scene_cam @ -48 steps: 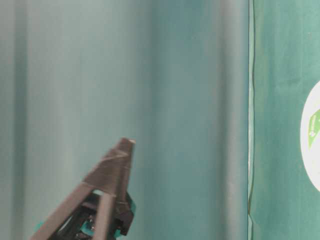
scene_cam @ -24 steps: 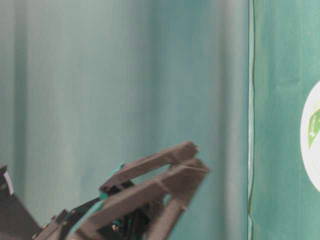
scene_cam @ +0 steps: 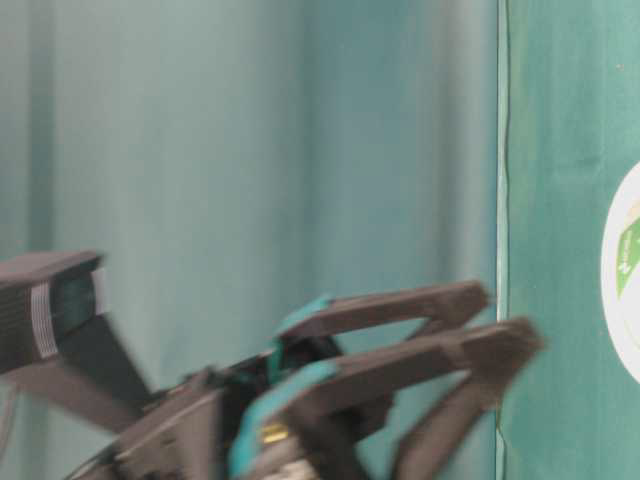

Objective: Peel off the duct tape with your right arm.
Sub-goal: 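Lower the left gripper and pinch the tape roll's rim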

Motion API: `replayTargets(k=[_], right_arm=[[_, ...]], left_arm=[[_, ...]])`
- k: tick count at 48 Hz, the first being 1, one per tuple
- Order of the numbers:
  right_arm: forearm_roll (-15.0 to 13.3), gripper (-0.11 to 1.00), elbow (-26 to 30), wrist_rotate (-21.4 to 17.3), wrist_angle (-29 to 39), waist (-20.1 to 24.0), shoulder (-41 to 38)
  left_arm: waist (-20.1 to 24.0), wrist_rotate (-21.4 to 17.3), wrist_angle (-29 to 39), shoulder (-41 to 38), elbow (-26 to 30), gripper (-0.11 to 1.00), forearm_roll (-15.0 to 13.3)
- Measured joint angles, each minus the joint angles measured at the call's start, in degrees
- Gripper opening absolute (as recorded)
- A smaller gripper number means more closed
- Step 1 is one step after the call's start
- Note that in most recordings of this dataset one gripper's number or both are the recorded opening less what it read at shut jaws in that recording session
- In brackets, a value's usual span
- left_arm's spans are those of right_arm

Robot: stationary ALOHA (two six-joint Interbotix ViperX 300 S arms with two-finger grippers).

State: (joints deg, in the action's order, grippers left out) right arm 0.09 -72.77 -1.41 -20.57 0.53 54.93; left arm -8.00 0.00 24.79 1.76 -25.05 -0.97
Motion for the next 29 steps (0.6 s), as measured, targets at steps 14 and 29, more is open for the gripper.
replayTargets(k=[14,29], right_arm=[[-0.1,0.76,-0.2,0.0,-0.3,0.0,0.0],[-0.1,0.76,-0.6,0.0,-0.7,0.0,0.0]], left_arm=[[0.2,-0.2,-0.1,-4.7,0.0,0.93,0.1],[0.2,-0.1,-1.5,-8.6,0.0,0.93,0.1]])
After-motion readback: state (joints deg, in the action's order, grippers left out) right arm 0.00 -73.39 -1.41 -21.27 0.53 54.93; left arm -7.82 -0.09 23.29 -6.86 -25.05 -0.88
